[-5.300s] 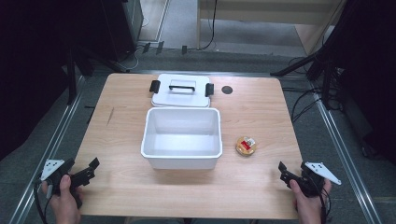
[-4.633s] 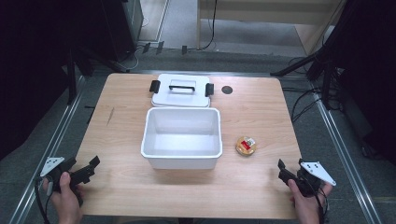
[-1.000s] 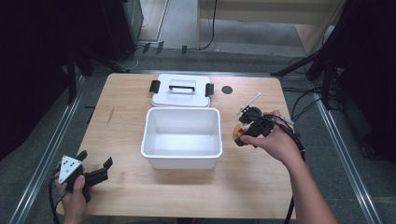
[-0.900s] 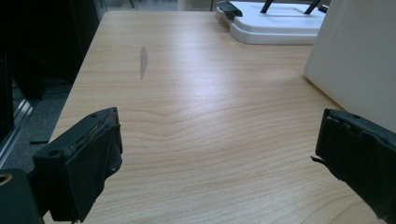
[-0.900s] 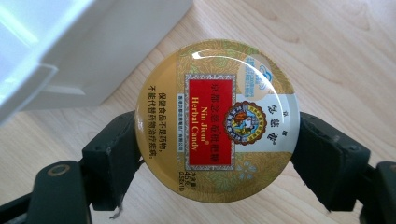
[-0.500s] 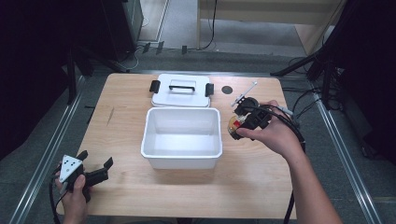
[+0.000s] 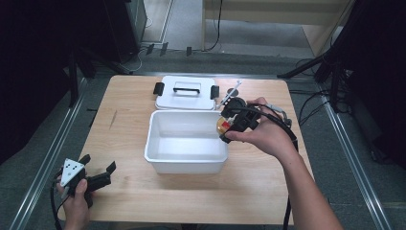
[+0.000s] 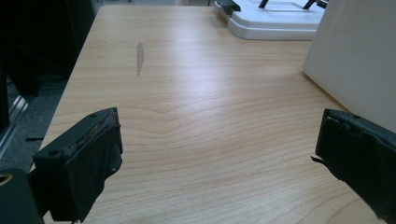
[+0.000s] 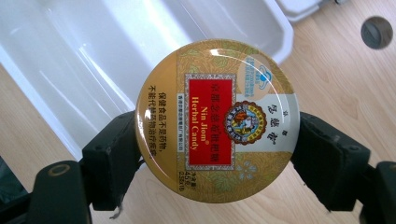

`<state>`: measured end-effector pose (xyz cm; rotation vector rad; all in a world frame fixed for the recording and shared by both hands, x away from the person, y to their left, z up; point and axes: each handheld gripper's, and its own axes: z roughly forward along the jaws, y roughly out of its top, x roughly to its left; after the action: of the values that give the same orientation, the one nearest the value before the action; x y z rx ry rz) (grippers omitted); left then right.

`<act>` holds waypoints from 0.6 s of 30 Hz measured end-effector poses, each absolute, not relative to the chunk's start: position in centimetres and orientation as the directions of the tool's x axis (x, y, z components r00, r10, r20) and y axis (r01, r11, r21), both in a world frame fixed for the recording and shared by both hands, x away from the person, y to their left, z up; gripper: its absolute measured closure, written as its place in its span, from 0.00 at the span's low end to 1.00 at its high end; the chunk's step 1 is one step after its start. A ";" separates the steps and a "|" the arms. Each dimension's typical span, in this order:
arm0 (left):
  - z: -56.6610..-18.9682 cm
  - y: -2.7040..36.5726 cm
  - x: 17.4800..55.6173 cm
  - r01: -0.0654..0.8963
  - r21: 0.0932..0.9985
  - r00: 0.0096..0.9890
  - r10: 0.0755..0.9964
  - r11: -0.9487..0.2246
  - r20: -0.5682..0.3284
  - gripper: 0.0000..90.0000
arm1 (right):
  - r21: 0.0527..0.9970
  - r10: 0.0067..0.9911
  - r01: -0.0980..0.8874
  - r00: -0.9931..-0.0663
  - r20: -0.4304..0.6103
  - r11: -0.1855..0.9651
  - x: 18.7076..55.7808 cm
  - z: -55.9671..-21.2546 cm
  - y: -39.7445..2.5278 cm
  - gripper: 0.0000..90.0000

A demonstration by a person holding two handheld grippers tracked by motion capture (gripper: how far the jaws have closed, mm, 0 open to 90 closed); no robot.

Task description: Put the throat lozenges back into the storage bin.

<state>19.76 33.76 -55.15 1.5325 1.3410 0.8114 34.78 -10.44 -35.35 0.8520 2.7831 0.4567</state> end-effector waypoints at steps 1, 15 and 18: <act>-55.1 33.8 19.8 0.376 0.927 0.191 0.978 0.010 -0.088 0.01 | 0.346 0.571 0.511 -0.815 -0.095 0.787 34.8 -35.3 -10.4 0.23; -55.1 33.8 19.8 0.388 0.922 0.198 0.976 0.010 -0.094 0.01 | 0.346 0.462 0.402 -0.880 -0.109 0.848 34.9 -36.7 -7.4 0.23; -55.1 33.8 19.8 0.389 0.921 0.201 0.975 0.006 -0.091 0.01 | 0.346 0.446 0.387 -0.888 -0.110 0.855 35.0 -37.0 -7.2 0.23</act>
<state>19.79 33.80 -55.13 1.5471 1.3409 0.7948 34.98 -7.16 -37.02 0.6445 2.8439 0.4726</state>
